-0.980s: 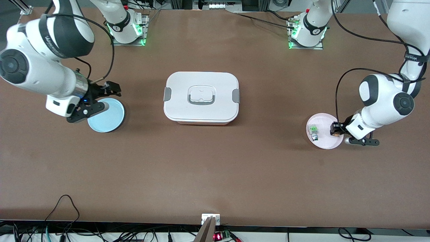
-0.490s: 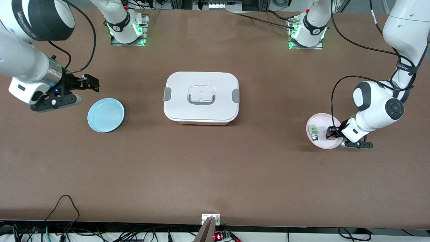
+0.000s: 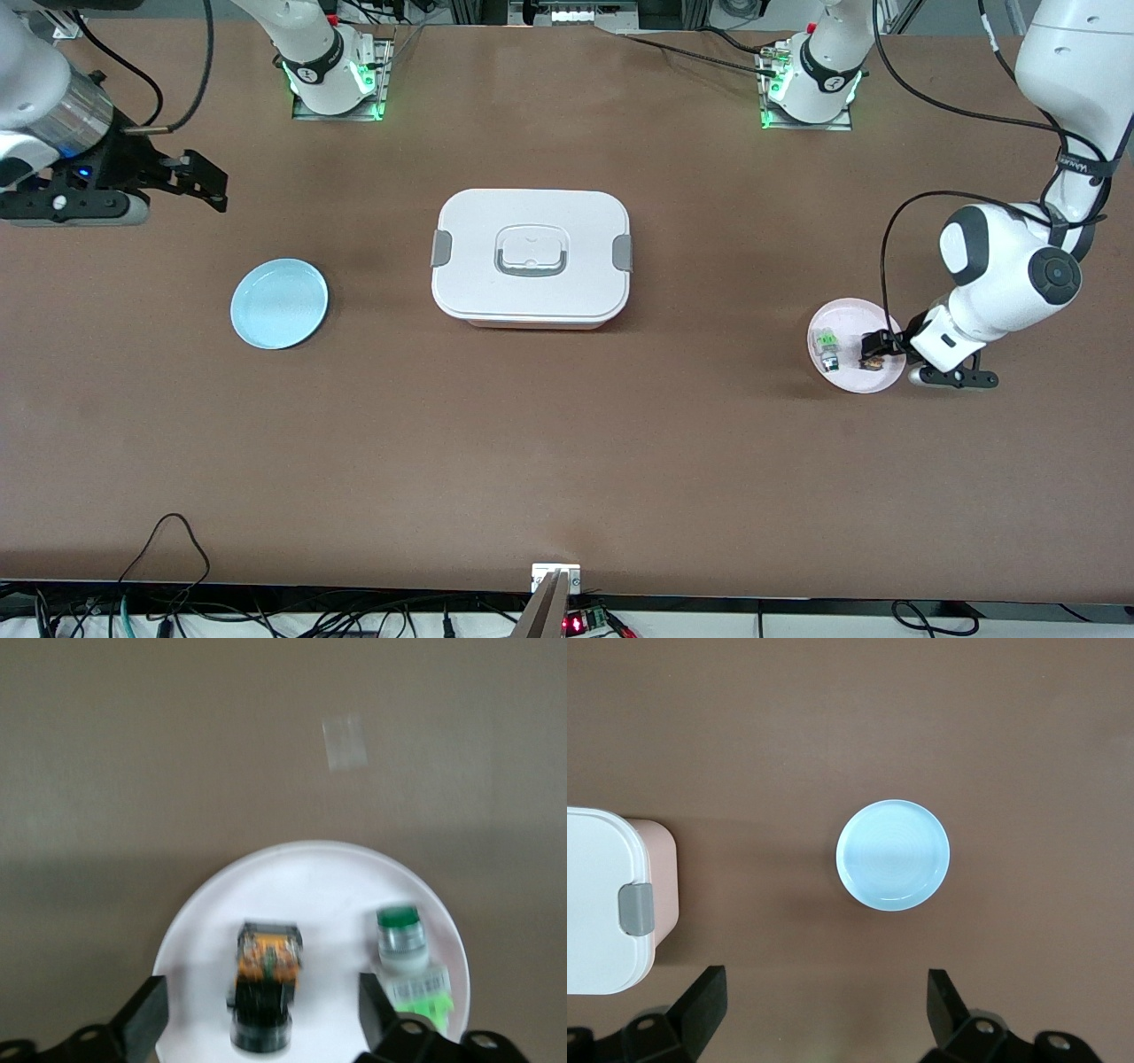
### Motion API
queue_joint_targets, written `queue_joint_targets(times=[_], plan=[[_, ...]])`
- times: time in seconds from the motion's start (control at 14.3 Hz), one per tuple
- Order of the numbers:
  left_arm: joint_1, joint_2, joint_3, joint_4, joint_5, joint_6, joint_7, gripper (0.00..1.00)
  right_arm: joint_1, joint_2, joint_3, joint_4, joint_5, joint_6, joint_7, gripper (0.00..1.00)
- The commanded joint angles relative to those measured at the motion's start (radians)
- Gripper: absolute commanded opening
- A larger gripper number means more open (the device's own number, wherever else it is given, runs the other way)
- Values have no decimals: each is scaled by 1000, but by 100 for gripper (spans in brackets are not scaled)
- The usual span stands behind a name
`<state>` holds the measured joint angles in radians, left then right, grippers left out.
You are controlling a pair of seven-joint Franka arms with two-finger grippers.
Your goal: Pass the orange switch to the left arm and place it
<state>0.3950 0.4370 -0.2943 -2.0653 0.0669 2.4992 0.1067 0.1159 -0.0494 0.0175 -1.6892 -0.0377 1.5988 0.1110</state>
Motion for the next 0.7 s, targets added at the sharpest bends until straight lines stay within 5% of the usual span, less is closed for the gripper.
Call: queue_joint_targets(times=[0.0,0.28,0.63], plan=[[-24,-173,6,-119,25,-28,8,100,18,-49,-14,-36,-17,0,16,100],[-97,-391,4,-15,24,-252,8,100,18,-107,-13,-72,-10,-11,4,100],[-139,-474,4,288,22,-721,31,100,19,-127,-7,-72,10,-13,15,100]])
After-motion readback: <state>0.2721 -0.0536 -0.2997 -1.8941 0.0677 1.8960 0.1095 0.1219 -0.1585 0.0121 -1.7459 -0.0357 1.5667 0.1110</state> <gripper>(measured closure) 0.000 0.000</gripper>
